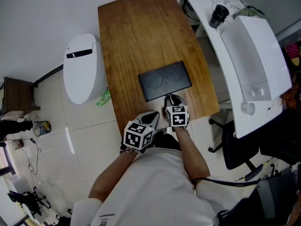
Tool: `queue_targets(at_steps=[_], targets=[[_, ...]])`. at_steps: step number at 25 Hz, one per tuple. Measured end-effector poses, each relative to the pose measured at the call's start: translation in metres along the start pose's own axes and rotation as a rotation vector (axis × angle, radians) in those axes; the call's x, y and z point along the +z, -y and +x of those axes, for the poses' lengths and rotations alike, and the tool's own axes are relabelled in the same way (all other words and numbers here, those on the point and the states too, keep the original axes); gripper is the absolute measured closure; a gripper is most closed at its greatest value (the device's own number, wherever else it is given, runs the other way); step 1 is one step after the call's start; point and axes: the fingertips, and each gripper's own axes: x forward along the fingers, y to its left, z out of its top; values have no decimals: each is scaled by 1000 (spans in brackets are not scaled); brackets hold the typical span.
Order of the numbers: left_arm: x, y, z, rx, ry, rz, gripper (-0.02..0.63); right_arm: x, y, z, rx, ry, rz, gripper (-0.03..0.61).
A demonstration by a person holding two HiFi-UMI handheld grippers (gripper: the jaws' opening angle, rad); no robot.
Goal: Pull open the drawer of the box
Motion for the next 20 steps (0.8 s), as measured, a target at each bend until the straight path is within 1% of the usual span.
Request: queue_targets(at_steps=[20], targets=[[-8,5,-1,-14,-6,-10,614,-10,-1,-10,-1,-5,10,523]])
